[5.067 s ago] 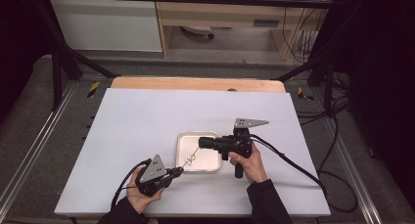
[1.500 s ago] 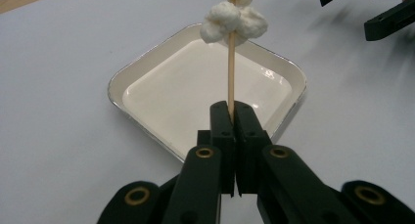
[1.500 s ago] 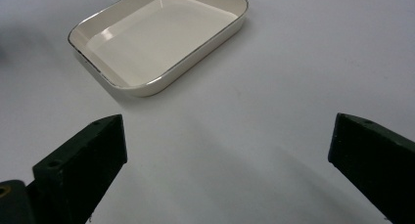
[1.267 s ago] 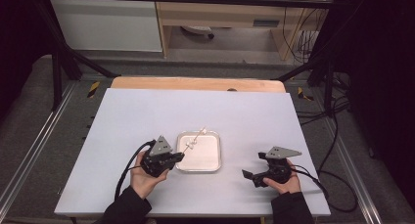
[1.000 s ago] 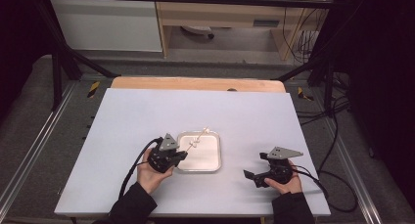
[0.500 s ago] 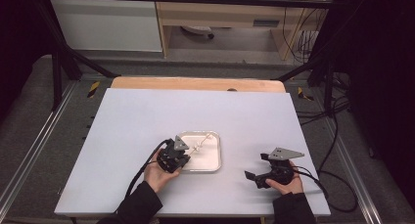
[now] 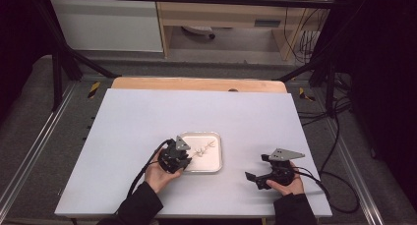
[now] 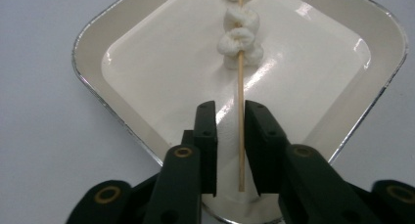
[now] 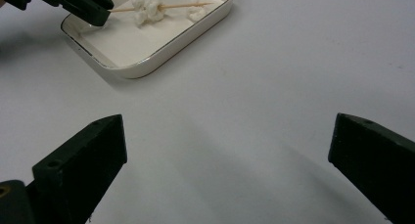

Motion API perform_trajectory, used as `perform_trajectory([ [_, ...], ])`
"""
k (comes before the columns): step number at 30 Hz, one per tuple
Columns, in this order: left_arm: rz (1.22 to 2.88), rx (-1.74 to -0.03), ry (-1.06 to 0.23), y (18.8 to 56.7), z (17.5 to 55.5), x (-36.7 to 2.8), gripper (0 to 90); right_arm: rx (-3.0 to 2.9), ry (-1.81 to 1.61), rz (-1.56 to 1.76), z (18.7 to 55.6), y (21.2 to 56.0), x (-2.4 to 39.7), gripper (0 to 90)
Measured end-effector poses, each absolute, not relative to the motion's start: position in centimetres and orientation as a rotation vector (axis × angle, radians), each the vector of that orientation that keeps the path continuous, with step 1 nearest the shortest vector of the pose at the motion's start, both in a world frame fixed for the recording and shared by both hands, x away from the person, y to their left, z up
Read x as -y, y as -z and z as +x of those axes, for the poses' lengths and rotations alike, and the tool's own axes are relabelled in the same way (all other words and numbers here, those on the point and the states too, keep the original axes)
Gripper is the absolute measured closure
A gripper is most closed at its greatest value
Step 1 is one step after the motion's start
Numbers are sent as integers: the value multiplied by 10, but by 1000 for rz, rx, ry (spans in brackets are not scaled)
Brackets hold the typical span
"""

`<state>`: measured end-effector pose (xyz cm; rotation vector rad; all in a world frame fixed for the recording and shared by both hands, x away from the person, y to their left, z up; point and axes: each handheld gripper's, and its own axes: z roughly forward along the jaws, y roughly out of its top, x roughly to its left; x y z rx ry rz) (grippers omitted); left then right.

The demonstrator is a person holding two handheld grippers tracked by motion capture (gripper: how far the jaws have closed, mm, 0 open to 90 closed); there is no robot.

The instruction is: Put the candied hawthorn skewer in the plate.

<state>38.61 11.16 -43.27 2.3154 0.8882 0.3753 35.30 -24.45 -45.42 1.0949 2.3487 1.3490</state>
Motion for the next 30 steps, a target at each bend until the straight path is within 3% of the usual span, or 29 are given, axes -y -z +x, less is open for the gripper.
perform_trajectory([
  [12,2220,-842,-365,411,375,-154,330,-2338,-1352,1099,353,453,245,13],
  [21,2188,-862,-351,422,362,-198,170,-2336,-1347,1101,353,452,247,10],
  [30,2133,-929,-372,439,352,-237,106,-2345,-1336,1098,352,453,246,7],
])
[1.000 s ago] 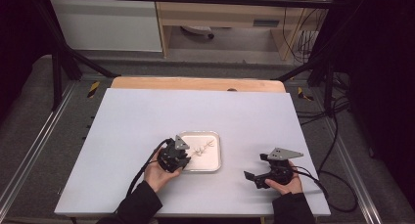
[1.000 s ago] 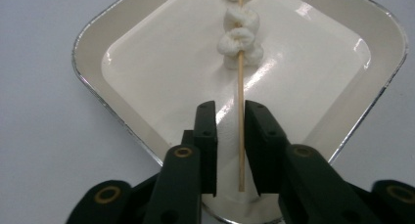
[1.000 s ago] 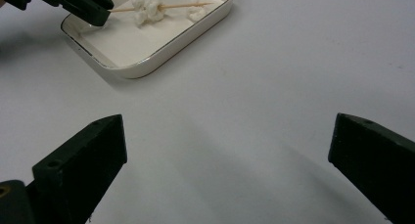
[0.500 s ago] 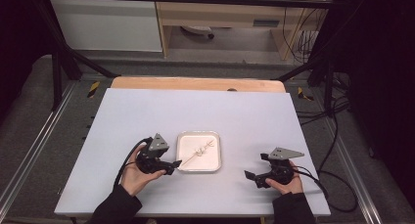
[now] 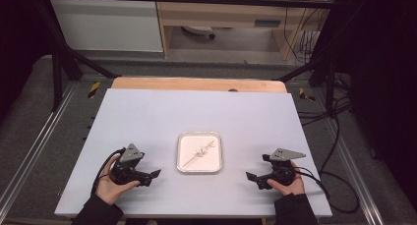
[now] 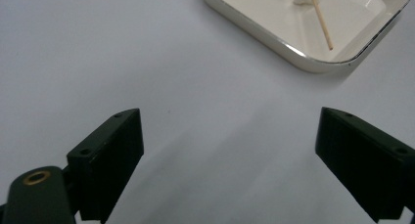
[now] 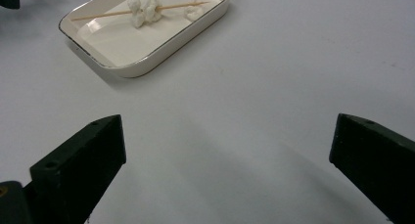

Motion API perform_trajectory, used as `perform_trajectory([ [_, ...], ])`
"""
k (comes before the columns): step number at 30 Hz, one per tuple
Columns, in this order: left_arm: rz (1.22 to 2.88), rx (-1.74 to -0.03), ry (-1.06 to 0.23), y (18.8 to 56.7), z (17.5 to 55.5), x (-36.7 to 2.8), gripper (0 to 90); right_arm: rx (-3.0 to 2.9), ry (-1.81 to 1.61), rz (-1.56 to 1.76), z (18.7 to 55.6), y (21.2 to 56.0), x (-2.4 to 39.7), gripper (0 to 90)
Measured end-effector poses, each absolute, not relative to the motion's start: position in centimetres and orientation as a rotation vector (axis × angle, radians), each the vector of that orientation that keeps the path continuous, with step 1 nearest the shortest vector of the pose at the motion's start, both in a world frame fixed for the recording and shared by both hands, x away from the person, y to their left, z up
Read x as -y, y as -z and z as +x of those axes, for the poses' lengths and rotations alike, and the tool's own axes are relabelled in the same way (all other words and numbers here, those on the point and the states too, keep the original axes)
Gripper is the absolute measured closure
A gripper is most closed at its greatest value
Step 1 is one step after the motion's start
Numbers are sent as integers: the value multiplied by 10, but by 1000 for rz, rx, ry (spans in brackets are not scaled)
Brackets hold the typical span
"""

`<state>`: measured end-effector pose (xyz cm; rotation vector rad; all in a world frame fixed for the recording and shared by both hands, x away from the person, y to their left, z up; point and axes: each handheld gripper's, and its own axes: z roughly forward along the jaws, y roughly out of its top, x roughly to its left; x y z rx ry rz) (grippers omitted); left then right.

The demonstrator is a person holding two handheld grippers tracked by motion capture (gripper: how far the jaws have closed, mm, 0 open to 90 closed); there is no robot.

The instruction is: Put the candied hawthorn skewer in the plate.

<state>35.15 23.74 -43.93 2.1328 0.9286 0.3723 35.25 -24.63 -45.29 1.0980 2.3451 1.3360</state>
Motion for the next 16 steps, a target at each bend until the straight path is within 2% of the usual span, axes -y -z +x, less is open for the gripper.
perform_trajectory([
  [7,2092,-960,-359,446,346,-255,83,-2367,-1307,1079,351,454,246,7],
  [16,2108,-942,-353,450,345,-253,83,-2366,-1301,1079,351,453,246,7],
])
